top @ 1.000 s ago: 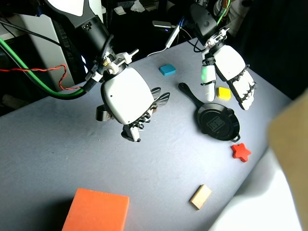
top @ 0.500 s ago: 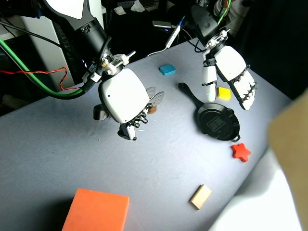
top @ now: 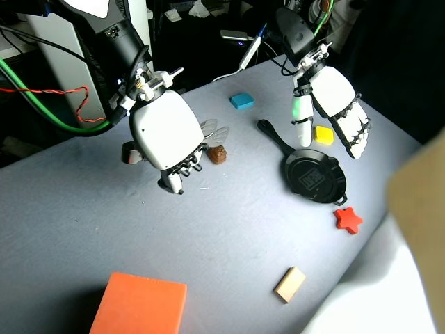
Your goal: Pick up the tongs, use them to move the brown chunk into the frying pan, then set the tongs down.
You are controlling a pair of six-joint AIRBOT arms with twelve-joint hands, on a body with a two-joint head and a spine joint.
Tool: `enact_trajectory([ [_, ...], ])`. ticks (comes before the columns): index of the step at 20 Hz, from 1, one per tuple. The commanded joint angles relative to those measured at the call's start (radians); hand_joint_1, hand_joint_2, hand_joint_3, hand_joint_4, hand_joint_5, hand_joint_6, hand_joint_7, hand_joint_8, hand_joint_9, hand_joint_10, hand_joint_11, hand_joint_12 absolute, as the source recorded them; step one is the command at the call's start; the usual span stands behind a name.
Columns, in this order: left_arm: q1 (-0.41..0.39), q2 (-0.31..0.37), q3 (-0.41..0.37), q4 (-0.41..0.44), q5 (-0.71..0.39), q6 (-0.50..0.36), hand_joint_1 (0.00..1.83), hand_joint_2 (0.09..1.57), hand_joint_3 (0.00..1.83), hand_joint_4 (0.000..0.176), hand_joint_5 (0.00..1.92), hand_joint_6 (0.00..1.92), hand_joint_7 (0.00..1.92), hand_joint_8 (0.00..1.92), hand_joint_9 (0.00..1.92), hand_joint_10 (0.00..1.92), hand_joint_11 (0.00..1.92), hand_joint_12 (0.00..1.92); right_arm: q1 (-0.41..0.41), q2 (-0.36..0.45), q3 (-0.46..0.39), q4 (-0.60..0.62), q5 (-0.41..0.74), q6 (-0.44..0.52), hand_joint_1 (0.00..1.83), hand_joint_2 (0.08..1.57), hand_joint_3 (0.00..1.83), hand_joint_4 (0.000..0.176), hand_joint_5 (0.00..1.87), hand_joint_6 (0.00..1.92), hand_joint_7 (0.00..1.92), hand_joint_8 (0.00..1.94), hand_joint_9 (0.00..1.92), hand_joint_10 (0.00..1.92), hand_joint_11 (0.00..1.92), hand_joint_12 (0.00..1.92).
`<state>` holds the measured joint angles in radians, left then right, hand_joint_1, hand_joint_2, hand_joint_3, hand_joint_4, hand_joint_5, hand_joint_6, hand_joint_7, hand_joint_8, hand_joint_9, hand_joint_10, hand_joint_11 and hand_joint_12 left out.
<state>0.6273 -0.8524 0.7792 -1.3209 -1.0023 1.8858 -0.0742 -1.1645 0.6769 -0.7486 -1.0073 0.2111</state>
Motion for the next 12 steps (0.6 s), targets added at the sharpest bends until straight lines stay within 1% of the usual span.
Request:
enact_trajectory([
  [1, -0.004, 0.006, 0.008, 0.063, -0.079, -0.004, 0.01, 1.28, 0.0, 0.045, 0.02, 0.0, 0.13, 0.0, 0.12, 0.0, 0.0, 0.56, -0.002, 0.007, -0.005, -0.041, 0.026, 0.011, 1.16, 1.11, 0.0, 0.0, 0.9, 0.05, 1.0, 0.0, 0.98, 0.0, 0.47, 1.2],
  [3, -0.004, 0.005, 0.008, 0.063, -0.079, -0.004, 0.0, 1.28, 0.0, 0.044, 0.02, 0.0, 0.12, 0.0, 0.12, 0.0, 0.0, 0.54, -0.011, 0.008, -0.003, -0.043, 0.036, 0.017, 1.17, 1.1, 0.0, 0.0, 0.9, 0.04, 0.99, 0.0, 0.97, 0.0, 0.44, 1.22],
  [6, -0.004, 0.006, 0.007, 0.063, -0.079, -0.005, 0.03, 1.27, 0.0, 0.049, 0.03, 0.01, 0.13, 0.0, 0.13, 0.0, 0.0, 0.55, -0.011, 0.004, 0.005, -0.043, 0.06, 0.028, 1.16, 1.1, 0.0, 0.0, 0.89, 0.03, 0.97, 0.0, 0.95, 0.0, 0.43, 1.21],
  [7, -0.004, 0.006, 0.006, 0.063, -0.079, -0.006, 0.02, 1.27, 0.0, 0.047, 0.02, 0.0, 0.12, 0.0, 0.12, 0.0, 0.0, 0.54, -0.011, 0.003, 0.006, -0.043, 0.065, 0.033, 1.15, 1.11, 0.0, 0.0, 0.88, 0.02, 0.96, 0.0, 0.93, 0.0, 0.4, 1.22],
  [8, -0.004, 0.006, 0.006, 0.063, -0.079, -0.006, 0.02, 1.27, 0.0, 0.048, 0.02, 0.0, 0.11, 0.0, 0.12, 0.0, 0.0, 0.54, -0.012, 0.002, 0.008, -0.043, 0.068, 0.037, 1.16, 1.11, 0.0, 0.0, 0.88, 0.02, 0.95, 0.0, 0.93, 0.0, 0.39, 1.22],
  [10, -0.006, 0.006, 0.005, 0.063, -0.079, -0.007, 0.01, 1.28, 0.0, 0.044, 0.03, 0.0, 0.13, 0.0, 0.13, 0.0, 0.0, 0.58, -0.02, -0.005, 0.018, -0.044, 0.071, 0.043, 1.16, 1.1, 0.0, 0.0, 0.87, 0.02, 0.94, 0.0, 0.92, 0.0, 0.38, 1.22],
  [11, -0.007, 0.006, 0.005, 0.063, -0.079, -0.007, 0.01, 1.28, 0.0, 0.045, 0.02, 0.0, 0.11, 0.0, 0.12, 0.0, 0.0, 0.53, -0.022, -0.007, 0.024, -0.044, 0.071, 0.048, 1.16, 1.1, 0.0, 0.0, 0.86, 0.01, 0.93, 0.0, 0.91, 0.0, 0.38, 1.22],
  [12, -0.007, 0.006, 0.005, 0.063, -0.079, -0.007, 0.02, 1.28, 0.0, 0.042, 0.03, 0.0, 0.11, 0.0, 0.12, 0.0, 0.0, 0.55, -0.025, -0.012, 0.036, -0.044, 0.074, 0.056, 1.15, 1.11, 0.0, 0.0, 0.85, 0.01, 0.92, 0.0, 0.89, 0.0, 0.34, 1.23],
])
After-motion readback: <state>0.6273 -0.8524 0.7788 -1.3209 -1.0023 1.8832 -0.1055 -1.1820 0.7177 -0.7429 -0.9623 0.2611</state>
